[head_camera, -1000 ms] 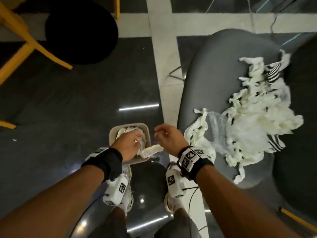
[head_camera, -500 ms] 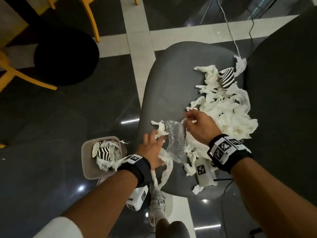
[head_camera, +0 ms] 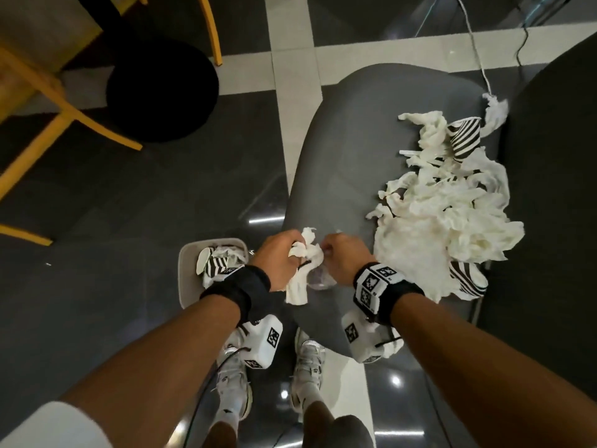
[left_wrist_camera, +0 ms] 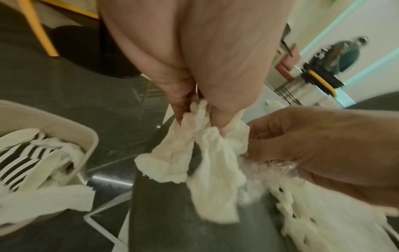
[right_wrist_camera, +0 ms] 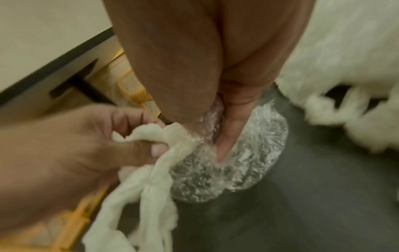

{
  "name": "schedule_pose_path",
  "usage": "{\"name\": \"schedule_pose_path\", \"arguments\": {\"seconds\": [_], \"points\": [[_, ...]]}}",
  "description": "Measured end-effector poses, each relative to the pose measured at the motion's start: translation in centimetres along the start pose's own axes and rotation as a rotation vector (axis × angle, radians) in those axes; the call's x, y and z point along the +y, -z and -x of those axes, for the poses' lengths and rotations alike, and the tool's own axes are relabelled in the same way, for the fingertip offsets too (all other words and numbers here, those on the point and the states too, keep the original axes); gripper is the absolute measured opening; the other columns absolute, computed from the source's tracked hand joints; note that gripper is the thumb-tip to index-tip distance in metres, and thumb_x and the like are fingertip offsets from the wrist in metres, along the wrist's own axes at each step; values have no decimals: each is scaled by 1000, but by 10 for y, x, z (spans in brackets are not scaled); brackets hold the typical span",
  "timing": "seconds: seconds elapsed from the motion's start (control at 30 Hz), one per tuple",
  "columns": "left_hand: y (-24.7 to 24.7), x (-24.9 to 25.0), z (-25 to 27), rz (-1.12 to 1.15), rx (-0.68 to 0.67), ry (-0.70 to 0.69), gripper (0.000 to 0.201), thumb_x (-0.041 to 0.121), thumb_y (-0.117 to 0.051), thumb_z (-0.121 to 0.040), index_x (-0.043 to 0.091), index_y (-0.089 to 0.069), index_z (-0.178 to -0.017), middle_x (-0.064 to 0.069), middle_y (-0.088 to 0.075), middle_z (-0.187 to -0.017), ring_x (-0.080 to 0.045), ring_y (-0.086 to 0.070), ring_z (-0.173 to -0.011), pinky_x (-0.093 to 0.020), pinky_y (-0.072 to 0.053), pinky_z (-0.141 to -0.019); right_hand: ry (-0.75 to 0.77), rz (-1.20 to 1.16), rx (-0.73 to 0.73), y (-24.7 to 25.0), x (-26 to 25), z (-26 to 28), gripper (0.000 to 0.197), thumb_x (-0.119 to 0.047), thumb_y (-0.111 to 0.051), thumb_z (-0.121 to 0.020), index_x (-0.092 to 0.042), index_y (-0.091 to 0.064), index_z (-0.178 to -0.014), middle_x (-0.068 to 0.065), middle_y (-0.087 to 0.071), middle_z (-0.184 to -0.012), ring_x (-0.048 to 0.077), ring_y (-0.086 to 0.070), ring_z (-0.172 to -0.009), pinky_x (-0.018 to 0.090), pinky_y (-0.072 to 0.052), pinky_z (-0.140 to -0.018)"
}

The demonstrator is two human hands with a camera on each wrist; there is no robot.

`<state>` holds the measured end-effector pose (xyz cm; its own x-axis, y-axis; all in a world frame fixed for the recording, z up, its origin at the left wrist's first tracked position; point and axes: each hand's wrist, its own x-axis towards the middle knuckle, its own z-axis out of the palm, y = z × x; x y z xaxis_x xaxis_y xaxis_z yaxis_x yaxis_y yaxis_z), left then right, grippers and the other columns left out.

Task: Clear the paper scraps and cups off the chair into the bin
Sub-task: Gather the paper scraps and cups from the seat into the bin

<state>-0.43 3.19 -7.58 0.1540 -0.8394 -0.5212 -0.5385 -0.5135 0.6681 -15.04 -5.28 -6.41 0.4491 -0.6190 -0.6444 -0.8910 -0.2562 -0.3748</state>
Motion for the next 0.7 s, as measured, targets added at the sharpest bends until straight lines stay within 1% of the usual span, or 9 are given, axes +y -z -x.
{"name": "schedule_pose_path", "arguments": {"seconds": [0.03,0.1,0.2,0.23,0.3,0.4,0.53,0.67,0.7], "points": [[5,-11,5,46,20,41,17,10,-66,-86,24,-62,-95,4,-70,-95,-16,-65,-86,-21,-46,-71,-18,-96,13,-5,-10,-1,24,-13,-52,-91,-16,-72,-104,8,-72,-105,28,-66,-97,29,-50,-81],[19,-38,16,119,76,131,18,12,-65,-87,26,-63,-99,4,-70,-99,-15,-66,-90,-24,-48,-73,-28,-278,46,-17,-36,-6,23,-11,-54,-89,-19,-73,-101,2,-71,-99,19,-63,-88,22,-47,-77],[44,-88,34,174,175,260,18,11,-62,-89,22,-66,-103,3,-72,-105,-18,-67,-97,-29,-51,-82,17,-447,11,-46,-86,-22,23,-8,-55,-89,-20,-73,-97,-3,-70,-93,14,-64,-86,20,-47,-76],[50,-106,38,184,203,295,18,12,-63,-89,20,-67,-105,2,-72,-108,-19,-67,-100,-30,-51,-84,32,-455,-5,-61,-101,-30,22,-11,-56,-89,-23,-73,-93,-4,-71,-94,14,-66,-88,21,-49,-78],[59,-143,44,191,227,371,20,14,-65,-90,16,-68,-110,2,-69,-111,-18,-64,-100,-25,-45,-83,46,-441,-47,-95,-126,-49,20,-16,-54,-88,-25,-71,-90,-3,-72,-99,15,-69,-92,22,-53,-81],[58,-199,39,186,229,461,30,15,-67,-91,14,-64,-120,4,-62,-112,-15,-57,-98,-23,-41,-82,23,-416,-136,-148,-146,-78,21,-16,-53,-90,-25,-70,-98,1,-71,-105,19,-68,-96,26,-55,-86],[38,-259,19,257,205,541,36,21,-71,-88,15,-64,-123,-4,-68,-121,-21,-63,-105,-26,-45,-84,-34,-322,-170,-210,-146,-116,23,-14,-52,-92,-24,-69,-104,0,-68,-115,21,-65,-104,21,-45,-83],[17,-292,-2,327,156,581,39,25,-69,-91,19,-58,-128,0,-63,-120,-18,-58,-103,-25,-41,-82,-77,-265,-195,-255,-136,-150,18,-16,-53,-94,-27,-65,-101,0,-67,-112,23,-64,-102,27,-48,-86],[13,-297,-7,377,145,595,43,25,-68,-91,21,-55,-132,0,-62,-124,-18,-58,-105,-25,-41,-83,-72,-256,-211,-264,-134,-160,15,-17,-54,-93,-27,-63,-100,0,-67,-110,21,-63,-101,27,-48,-86]]}}
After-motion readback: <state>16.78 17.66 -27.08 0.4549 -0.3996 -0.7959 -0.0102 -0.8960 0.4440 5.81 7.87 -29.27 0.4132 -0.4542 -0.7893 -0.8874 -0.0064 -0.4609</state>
